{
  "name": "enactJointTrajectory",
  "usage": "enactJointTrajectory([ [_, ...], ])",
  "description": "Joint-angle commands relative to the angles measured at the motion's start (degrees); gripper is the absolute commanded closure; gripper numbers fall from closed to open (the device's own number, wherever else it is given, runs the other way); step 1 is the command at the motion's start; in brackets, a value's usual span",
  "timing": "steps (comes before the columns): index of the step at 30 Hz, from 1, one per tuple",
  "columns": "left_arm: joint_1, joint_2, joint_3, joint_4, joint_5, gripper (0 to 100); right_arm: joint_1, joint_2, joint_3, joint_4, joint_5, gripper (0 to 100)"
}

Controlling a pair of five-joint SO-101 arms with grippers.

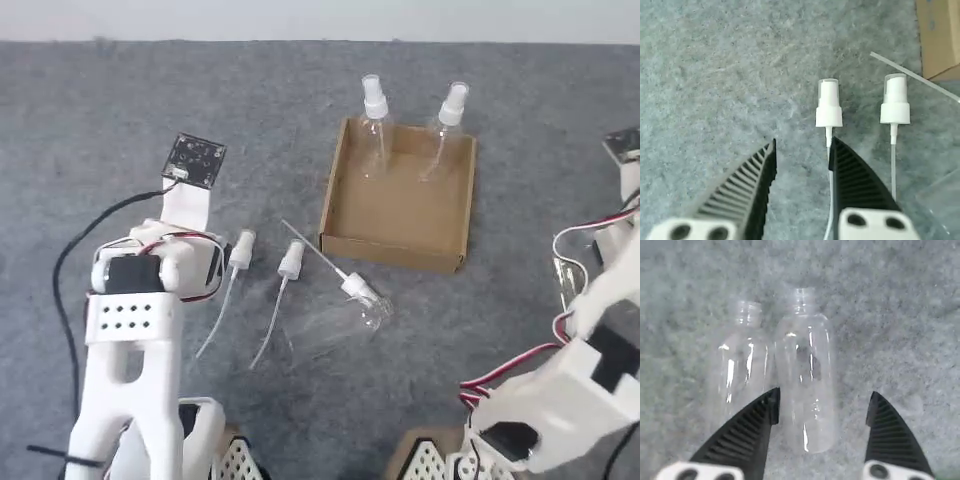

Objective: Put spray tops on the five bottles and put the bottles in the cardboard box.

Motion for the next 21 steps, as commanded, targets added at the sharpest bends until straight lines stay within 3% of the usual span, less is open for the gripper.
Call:
enactJointTrajectory([
  [1, 0.18, -0.09, -0.57, 0.26, 0.7, 84, -0.66, 1.27, -0.97, -3.38, 0.62, 76.0],
  [16, -0.09, -0.09, -0.4, 0.26, 0.7, 84, -1.71, 17.45, -9.32, -4.62, 0.26, 72.3],
  [21, 0.09, -0.09, 0.4, 0.09, 0.7, 84, -1.71, 20.35, -12.22, -4.26, 0.18, 77.2],
])
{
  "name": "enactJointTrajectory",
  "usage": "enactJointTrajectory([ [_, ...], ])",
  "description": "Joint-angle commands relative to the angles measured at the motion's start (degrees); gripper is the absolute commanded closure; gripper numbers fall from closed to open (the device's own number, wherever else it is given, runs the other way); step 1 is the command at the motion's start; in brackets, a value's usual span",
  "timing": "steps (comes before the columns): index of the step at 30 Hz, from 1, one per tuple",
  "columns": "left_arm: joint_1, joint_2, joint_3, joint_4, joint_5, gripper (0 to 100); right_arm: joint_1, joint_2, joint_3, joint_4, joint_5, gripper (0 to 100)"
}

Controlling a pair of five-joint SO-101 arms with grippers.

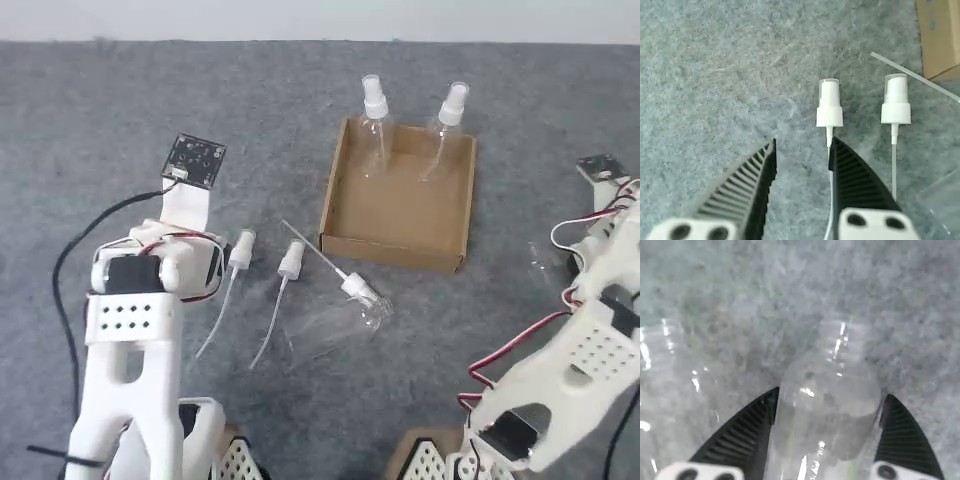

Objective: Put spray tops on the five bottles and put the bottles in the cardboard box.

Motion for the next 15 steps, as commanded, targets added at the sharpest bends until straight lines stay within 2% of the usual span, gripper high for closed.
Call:
enactJointTrajectory([
  [1, 0.09, -0.09, 0.31, 0.0, 0.7, 84, -0.48, 0.04, -5.71, -0.57, 0.18, 80.6],
  [5, 0.18, -0.09, -0.31, -0.26, 0.79, 84, -0.4, -0.22, -8.18, -0.31, -4.57, 93.0],
  [7, 0.09, 0.62, -1.98, -0.44, 3.25, 84, -0.57, -1.01, -9.41, -0.31, -5.54, 96.4],
  [9, 0.26, 3.43, -4.7, 0.44, 5.45, 84, -0.84, -2.42, -10.02, 0.4, -5.54, 98.1],
  [15, 2.81, 17.85, -14.37, 0.7, 5.45, 84, -3.03, -8.66, -10.02, 5.23, -5.54, 98.6],
])
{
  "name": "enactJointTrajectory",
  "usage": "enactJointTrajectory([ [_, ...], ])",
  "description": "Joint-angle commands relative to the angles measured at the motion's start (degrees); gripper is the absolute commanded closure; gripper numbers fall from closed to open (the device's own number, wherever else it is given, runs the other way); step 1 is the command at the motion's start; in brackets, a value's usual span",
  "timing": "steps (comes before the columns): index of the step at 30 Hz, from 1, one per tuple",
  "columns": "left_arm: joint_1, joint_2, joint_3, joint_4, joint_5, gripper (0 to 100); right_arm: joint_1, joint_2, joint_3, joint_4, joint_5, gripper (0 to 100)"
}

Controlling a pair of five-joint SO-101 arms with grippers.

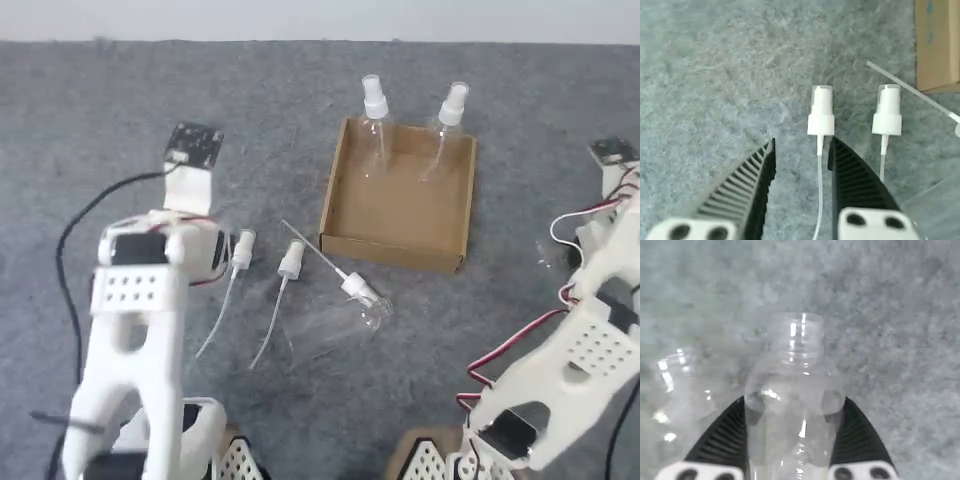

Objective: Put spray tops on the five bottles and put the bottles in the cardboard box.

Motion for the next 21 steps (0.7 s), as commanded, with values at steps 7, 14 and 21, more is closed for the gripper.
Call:
enactJointTrajectory([
  [7, 3.34, 22.77, -16.4, 0.0, 1.23, 84, -3.03, -18.51, -3.43, 7.08, -1.05, 98.6],
  [14, 4.13, 31.47, -17.98, -5.1, 1.23, 84, -6.29, -26.07, -3.34, 12.0, -1.14, 98.6],
  [21, 6.15, 39.03, -18.33, -8.79, 1.32, 85, -10.86, -32.57, -3.25, 18.95, -1.41, 99.3],
])
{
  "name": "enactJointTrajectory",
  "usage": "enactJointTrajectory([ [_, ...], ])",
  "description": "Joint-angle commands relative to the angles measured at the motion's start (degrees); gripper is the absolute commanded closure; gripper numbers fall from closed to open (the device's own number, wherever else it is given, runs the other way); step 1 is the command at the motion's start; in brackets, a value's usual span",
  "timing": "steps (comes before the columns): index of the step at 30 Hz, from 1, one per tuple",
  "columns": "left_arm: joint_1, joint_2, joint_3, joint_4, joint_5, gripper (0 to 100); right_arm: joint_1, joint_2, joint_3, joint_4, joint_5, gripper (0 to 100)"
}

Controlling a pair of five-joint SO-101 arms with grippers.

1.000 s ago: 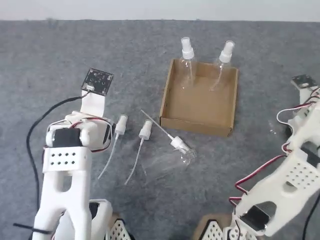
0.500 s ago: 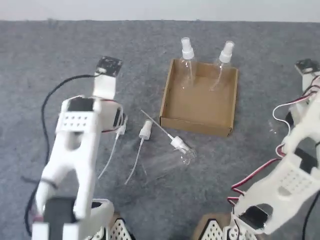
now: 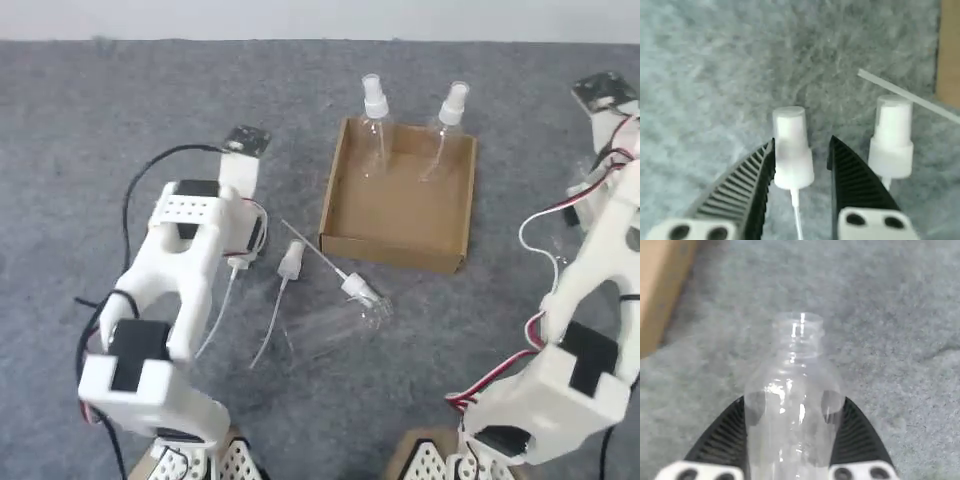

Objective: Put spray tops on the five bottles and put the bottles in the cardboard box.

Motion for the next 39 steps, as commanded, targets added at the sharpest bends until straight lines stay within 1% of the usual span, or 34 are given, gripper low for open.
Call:
enactJointTrajectory([
  [1, 0.44, 2.02, -2.95, -3.6, 0.62, 86, -2.68, -8.48, -3.25, 3.82, -1.85, 99.3],
  [5, 0.0, 3.43, -2.95, -4.22, 0.62, 91, -4.18, -12.7, -3.16, 4.62, -6.15, 99.3],
  [10, 0.0, 2.55, -2.59, -4.04, 0.7, 98, -10.59, -17.1, -0.09, 6.55, -8.62, 99.3],
  [14, -1.05, 1.23, -2.51, -3.96, 0.7, 99, -16.04, -23.34, 7.38, 5.41, -10.81, 99.3],
  [18, -3.78, -2.99, -2.77, -1.85, 0.7, 99, -20.62, -32.48, 19.34, -0.22, -13.19, 99.3],
  [21, -5.54, -10.46, -2.51, 0.97, 0.7, 99, -25.89, -39.6, 29.45, -6.11, -15.65, 99.3],
  [25, -7.38, -24.88, -2.51, 7.65, 0.7, 99, -35.74, -45.49, 39.38, -10.95, -20.31, 99.3],
  [29, -8.79, -41.49, -2.95, 13.1, 0.7, 99, -46.9, -46.46, 44.22, -15.34, -25.49, 99.3],
  [33, -8.97, -55.3, -4.0, 16.88, 0.7, 99, -57.1, -44.97, 48.18, -22.99, -29.36, 99.3],
  [36, -8.97, -60.57, -7.52, 18.9, 2.73, 99, -62.11, -44.0, 49.76, -28.44, -30.59, 99.3],
  [39, -8.97, -61.45, -13.32, 19.87, 5.1, 99, -64.48, -44.79, 50.81, -30.2, -30.68, 99.3],
])
